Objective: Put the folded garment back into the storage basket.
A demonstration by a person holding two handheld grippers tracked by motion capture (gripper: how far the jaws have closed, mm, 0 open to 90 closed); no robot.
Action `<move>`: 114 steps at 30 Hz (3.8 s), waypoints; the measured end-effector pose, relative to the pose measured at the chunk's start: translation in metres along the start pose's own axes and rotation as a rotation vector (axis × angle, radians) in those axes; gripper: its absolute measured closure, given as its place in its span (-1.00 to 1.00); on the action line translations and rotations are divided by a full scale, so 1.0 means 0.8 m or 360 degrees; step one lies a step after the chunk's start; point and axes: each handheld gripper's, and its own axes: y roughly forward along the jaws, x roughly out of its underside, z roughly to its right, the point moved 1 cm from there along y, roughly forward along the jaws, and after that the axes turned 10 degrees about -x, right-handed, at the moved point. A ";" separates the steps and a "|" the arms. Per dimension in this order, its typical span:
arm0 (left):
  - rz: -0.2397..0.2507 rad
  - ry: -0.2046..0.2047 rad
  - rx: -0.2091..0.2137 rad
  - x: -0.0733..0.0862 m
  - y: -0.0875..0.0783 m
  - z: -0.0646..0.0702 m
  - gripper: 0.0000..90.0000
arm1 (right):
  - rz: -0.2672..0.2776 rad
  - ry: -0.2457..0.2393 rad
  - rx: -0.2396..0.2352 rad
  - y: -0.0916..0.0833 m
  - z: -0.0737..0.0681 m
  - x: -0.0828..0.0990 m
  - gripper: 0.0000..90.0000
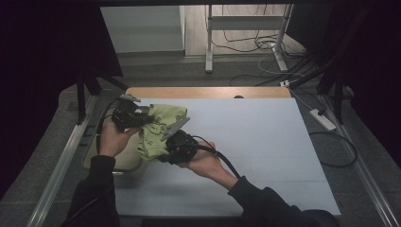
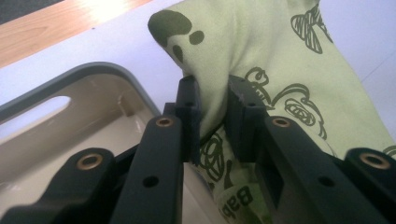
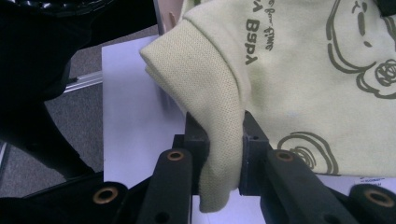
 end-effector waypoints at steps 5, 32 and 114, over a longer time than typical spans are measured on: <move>0.0007 -0.0031 -0.0024 0.006 -0.008 -0.012 0.69 | 0.0007 -0.0004 -0.0008 0.008 0.001 -0.009 0.72; 0.0000 -0.0114 -0.0136 0.017 -0.020 -0.050 0.70 | 0.0059 -0.0002 0.0003 0.047 0.007 -0.040 0.72; -0.0157 -0.0317 -0.0340 0.092 0.009 -0.119 0.60 | -0.0034 0.0023 0.0055 0.162 0.017 -0.054 0.49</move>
